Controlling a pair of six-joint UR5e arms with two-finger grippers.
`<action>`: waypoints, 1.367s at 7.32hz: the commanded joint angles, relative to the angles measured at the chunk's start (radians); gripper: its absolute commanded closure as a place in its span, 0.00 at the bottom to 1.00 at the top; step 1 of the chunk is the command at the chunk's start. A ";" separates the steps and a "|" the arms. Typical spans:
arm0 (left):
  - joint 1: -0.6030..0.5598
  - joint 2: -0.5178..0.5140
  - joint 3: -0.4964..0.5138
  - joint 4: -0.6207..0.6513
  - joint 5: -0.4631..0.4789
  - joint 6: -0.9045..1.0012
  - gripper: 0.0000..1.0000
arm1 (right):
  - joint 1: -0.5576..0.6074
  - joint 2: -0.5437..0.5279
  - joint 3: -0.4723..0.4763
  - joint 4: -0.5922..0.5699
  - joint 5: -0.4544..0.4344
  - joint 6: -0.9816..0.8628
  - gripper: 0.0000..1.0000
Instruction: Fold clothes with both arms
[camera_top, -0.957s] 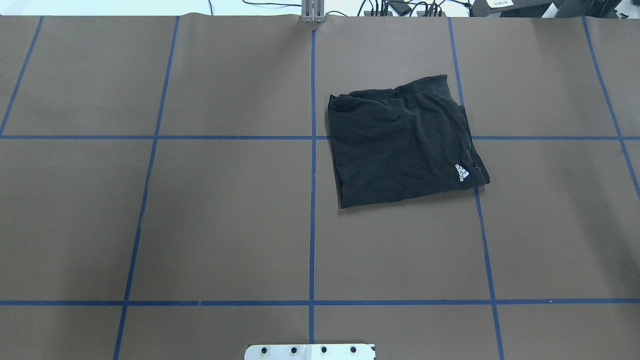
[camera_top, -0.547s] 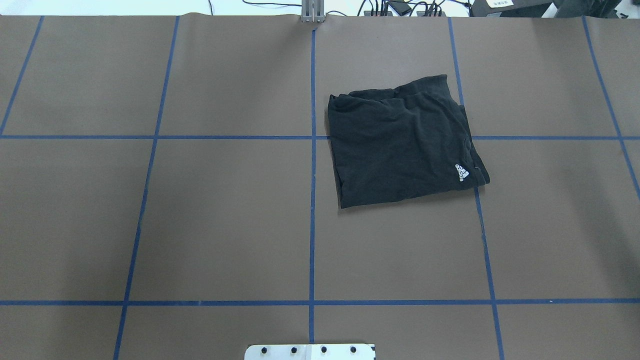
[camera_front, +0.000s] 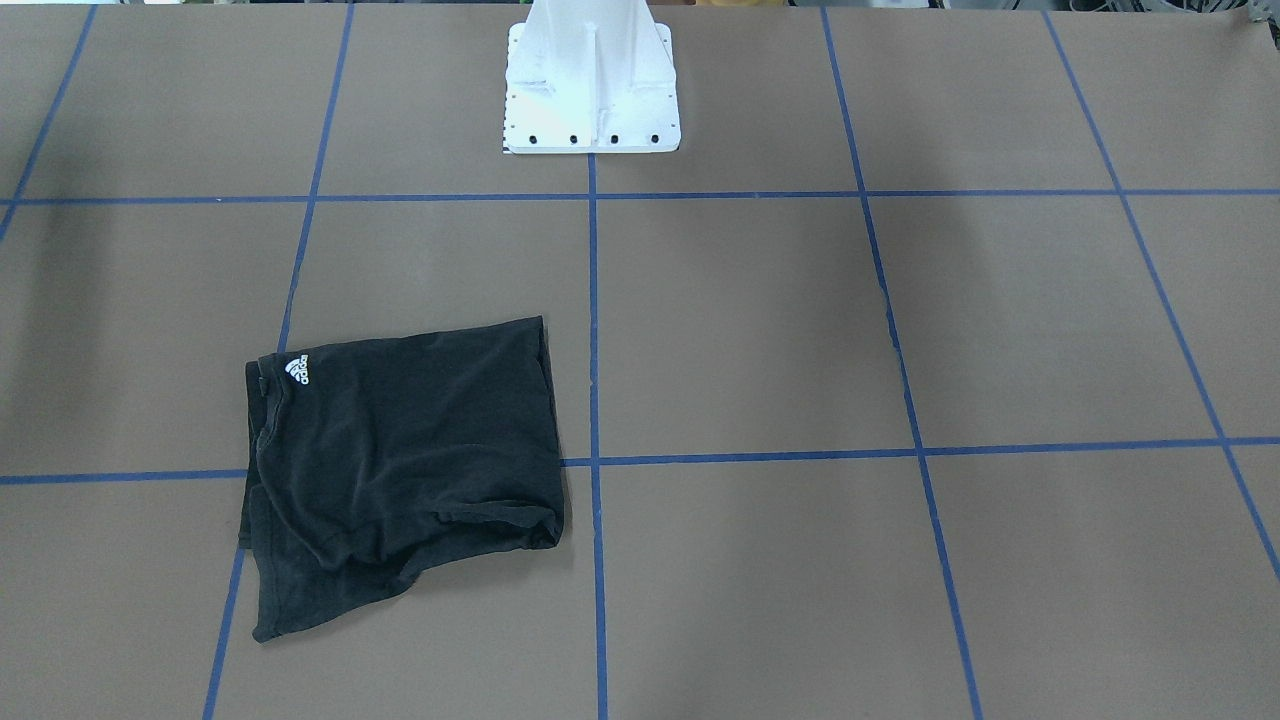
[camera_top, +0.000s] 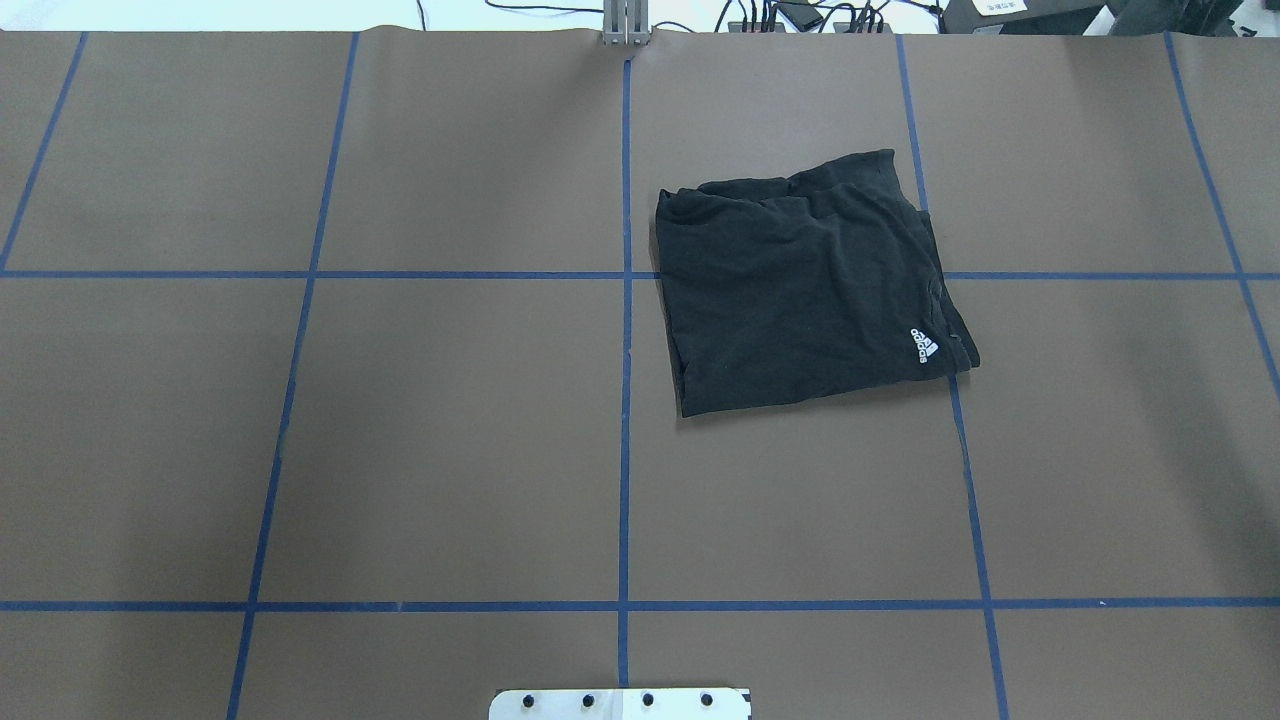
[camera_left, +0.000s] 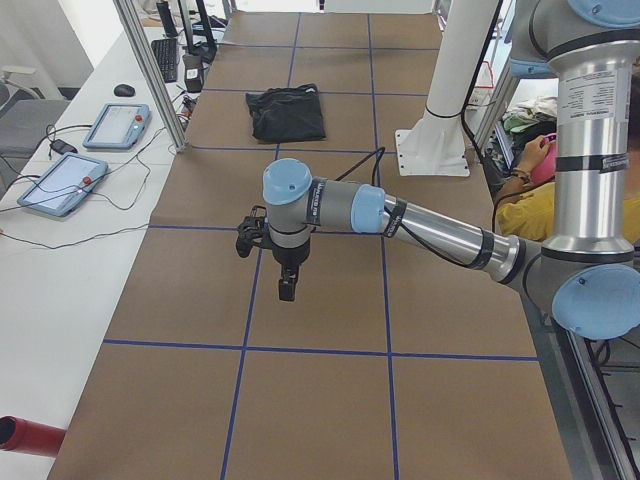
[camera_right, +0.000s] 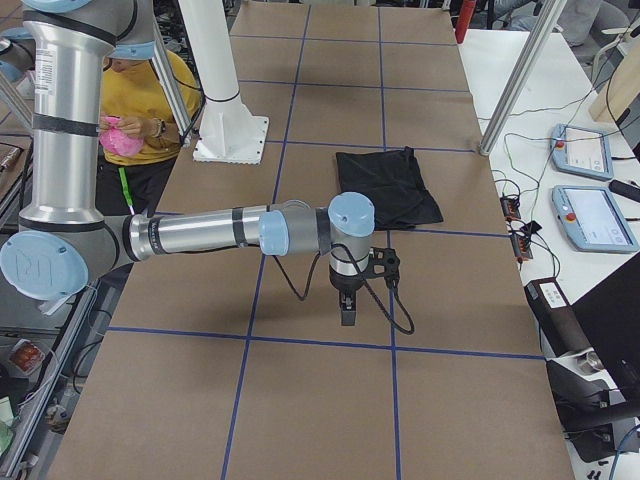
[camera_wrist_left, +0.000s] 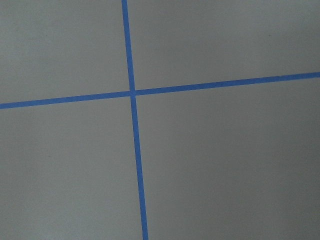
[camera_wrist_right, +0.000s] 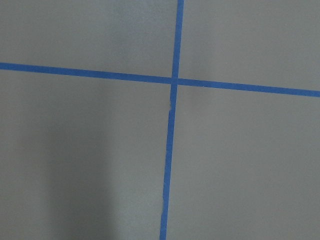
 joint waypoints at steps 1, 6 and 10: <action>0.001 0.001 0.026 -0.005 -0.003 0.001 0.01 | -0.001 -0.001 0.002 0.000 0.001 0.001 0.00; 0.001 0.001 0.049 -0.005 -0.003 0.001 0.01 | -0.001 -0.001 0.000 0.000 0.000 0.001 0.00; 0.001 0.001 0.049 -0.005 -0.005 0.001 0.01 | 0.000 -0.001 0.003 0.000 0.004 -0.005 0.00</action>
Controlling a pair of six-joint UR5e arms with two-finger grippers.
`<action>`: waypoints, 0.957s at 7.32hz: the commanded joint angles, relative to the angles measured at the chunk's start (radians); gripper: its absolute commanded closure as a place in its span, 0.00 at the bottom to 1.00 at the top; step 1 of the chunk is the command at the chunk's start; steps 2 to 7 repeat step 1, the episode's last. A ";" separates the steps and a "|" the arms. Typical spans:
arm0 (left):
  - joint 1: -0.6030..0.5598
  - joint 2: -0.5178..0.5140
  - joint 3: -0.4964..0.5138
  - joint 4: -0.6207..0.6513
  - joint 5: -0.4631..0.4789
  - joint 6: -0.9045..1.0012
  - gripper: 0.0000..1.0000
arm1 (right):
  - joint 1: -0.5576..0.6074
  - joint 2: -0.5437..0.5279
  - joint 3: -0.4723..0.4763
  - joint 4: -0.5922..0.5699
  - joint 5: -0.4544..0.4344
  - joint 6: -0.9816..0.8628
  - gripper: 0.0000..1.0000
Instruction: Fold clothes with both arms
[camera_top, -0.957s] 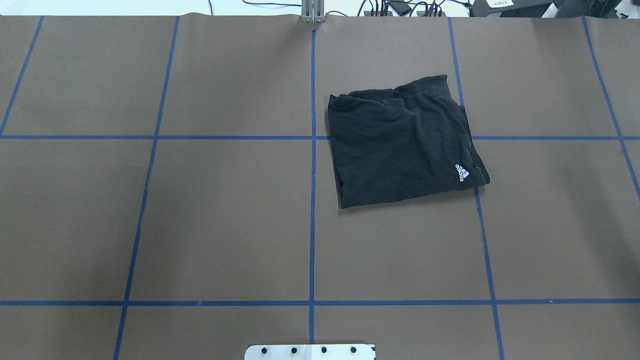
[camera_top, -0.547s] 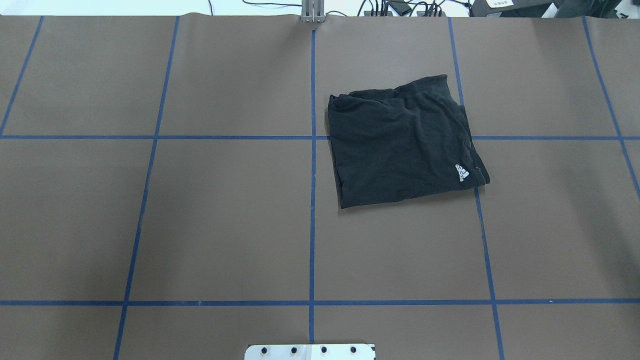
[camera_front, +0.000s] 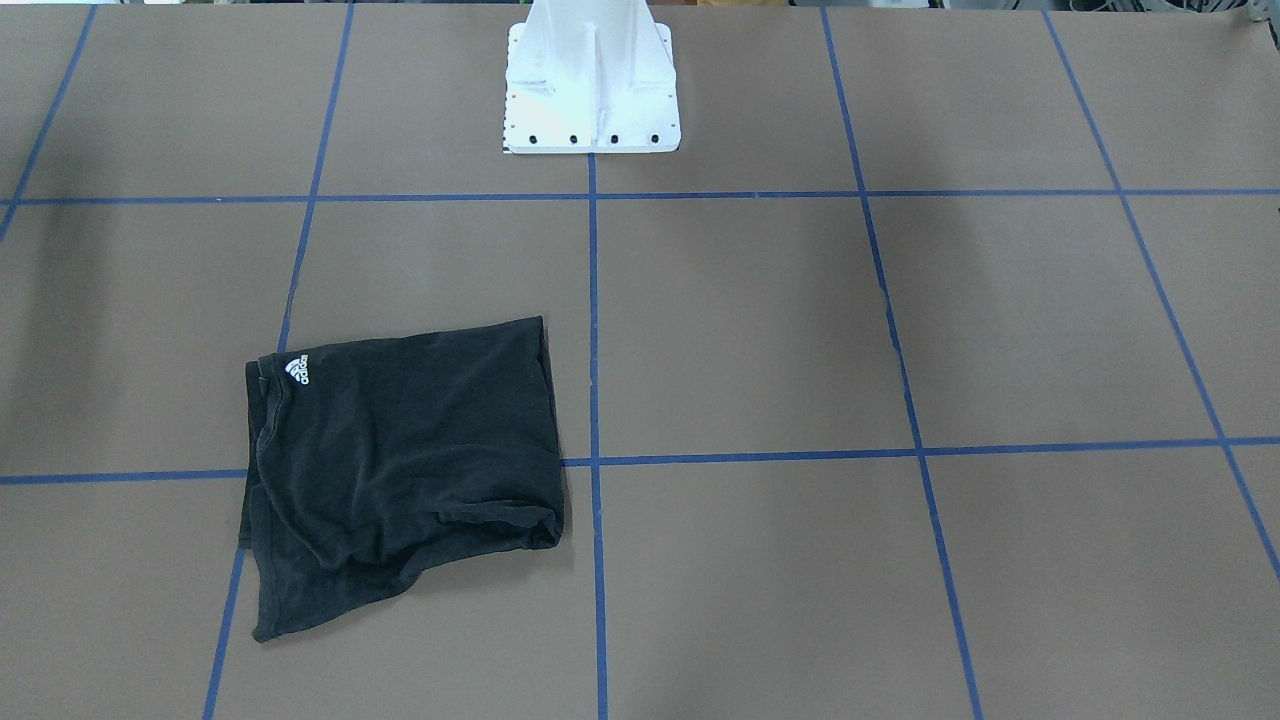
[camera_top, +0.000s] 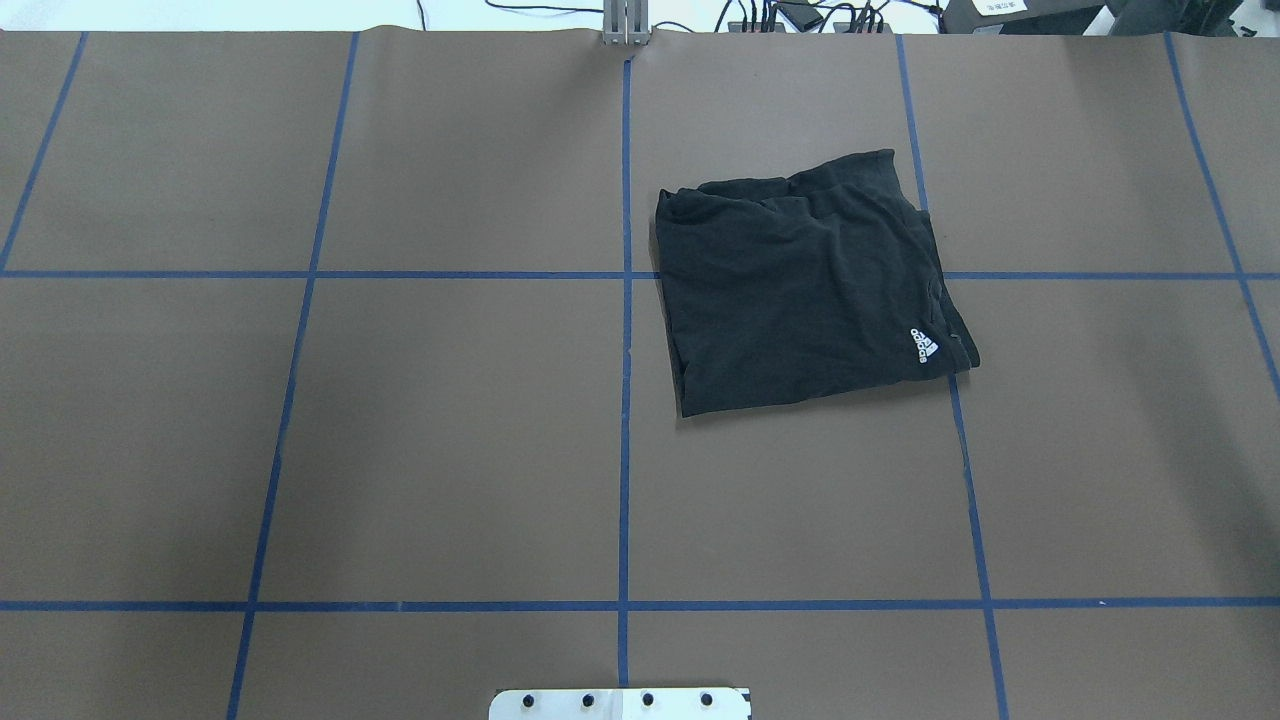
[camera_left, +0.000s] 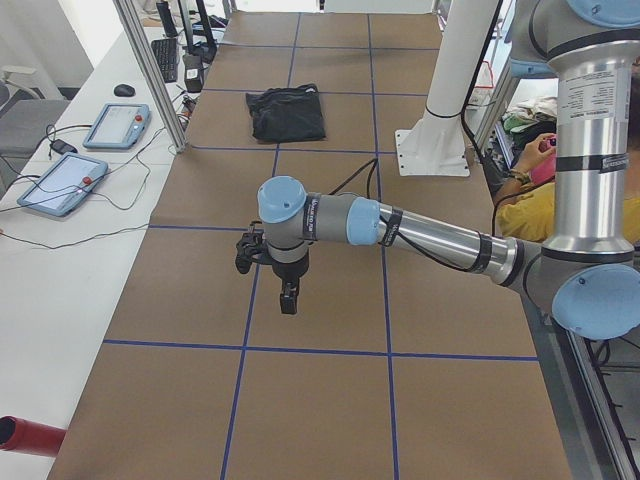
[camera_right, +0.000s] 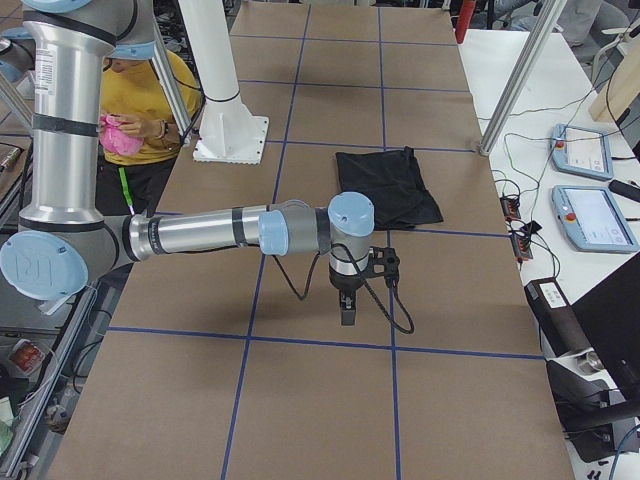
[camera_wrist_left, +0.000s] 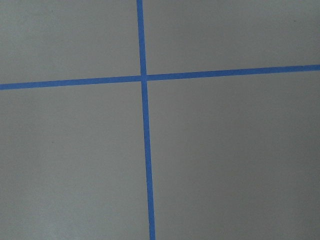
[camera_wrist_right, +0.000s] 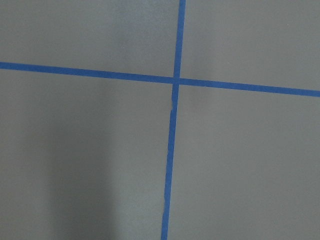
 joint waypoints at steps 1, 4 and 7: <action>0.000 -0.009 -0.009 -0.001 0.003 0.003 0.01 | 0.000 0.001 0.001 0.000 0.001 -0.006 0.00; 0.000 -0.009 -0.009 -0.001 0.003 0.003 0.01 | 0.000 0.001 0.001 0.000 0.001 -0.006 0.00; 0.000 -0.009 -0.009 -0.001 0.003 0.003 0.01 | 0.000 0.001 0.001 0.000 0.001 -0.006 0.00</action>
